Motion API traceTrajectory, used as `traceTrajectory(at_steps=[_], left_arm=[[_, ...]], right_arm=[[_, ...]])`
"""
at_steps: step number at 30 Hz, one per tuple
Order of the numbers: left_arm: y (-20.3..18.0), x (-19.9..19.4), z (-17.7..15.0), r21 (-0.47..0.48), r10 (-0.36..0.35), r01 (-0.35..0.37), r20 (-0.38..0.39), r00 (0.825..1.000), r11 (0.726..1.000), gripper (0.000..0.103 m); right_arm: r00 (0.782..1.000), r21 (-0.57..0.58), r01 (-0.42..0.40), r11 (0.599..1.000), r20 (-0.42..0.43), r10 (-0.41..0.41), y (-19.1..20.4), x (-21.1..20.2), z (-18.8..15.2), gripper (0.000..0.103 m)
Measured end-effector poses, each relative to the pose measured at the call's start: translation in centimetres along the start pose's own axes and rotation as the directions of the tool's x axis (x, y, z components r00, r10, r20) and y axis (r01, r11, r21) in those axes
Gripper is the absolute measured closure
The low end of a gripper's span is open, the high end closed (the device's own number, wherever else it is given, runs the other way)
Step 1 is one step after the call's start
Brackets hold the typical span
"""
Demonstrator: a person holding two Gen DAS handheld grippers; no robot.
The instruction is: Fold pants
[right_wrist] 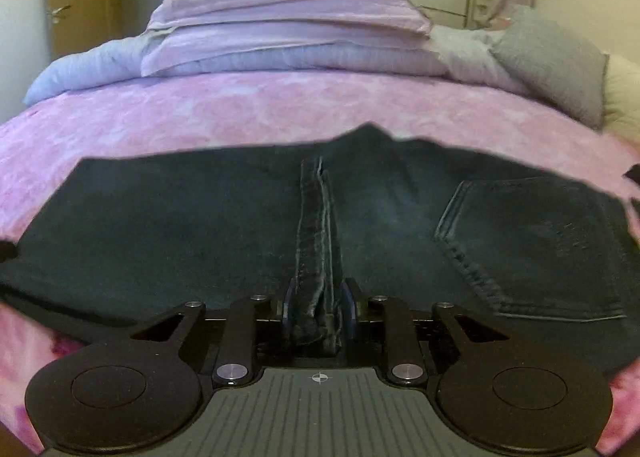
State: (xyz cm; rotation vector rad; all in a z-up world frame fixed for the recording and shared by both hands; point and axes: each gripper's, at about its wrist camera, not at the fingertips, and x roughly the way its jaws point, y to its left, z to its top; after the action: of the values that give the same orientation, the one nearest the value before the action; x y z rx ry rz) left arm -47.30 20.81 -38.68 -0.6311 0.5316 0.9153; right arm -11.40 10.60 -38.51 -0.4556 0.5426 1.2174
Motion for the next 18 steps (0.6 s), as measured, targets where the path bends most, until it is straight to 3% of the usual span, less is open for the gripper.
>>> traceTrajectory(at_steps=[1,2,3,5,8,14,16,18], left_arm=[[0.7,-0.9,-0.2,-0.023,0.008,-0.009,-0.008,1.0,1.0,0.084],[1.1,-1.5,-0.3,-0.031,0.018,-0.019,-0.02,1.0,0.999,0.084],[1.6,-2.1,-0.6,-0.03,0.043,-0.044,-0.037,0.998,0.999,0.084],[2.2,-3.1,-1.1,-0.027,0.068,-0.069,-0.048,0.997,0.997,0.084],[3.7,-4.4,-1.8,-0.077,0.074,-0.077,-0.049,0.996,0.994,0.083],[7.0,-5.8,-2.3,-0.181,0.071,-0.078,-0.047,0.996,0.98,0.083],[8.0,-6.1,-2.5,-0.221,0.052,-0.061,-0.047,0.998,0.973,0.083],[8.6,-6.1,-2.6,-0.253,0.03,-0.041,-0.046,0.998,0.967,0.083]], right_arm=[[0.999,-0.055,-0.017,0.998,0.037,0.019,1.2,-1.1,0.4,0.081],[0.997,-0.124,-0.041,0.991,0.064,0.049,2.7,-2.1,0.3,0.073],[0.994,-0.186,-0.066,0.98,0.077,0.081,4.1,-2.8,-0.1,0.053],[0.983,-0.337,-0.116,0.934,0.094,0.156,7.8,-3.8,-1.5,0.035],[0.976,-0.56,-0.127,0.819,0.078,0.205,13.7,-3.6,-4.0,0.035],[0.965,-0.777,-0.079,0.624,0.097,0.244,20.9,0.2,-6.0,0.036],[0.962,-0.811,-0.062,0.581,0.107,0.252,22.3,1.4,-6.1,0.04],[0.96,-0.825,-0.079,0.56,0.088,0.265,23.4,2.6,-5.9,0.055]])
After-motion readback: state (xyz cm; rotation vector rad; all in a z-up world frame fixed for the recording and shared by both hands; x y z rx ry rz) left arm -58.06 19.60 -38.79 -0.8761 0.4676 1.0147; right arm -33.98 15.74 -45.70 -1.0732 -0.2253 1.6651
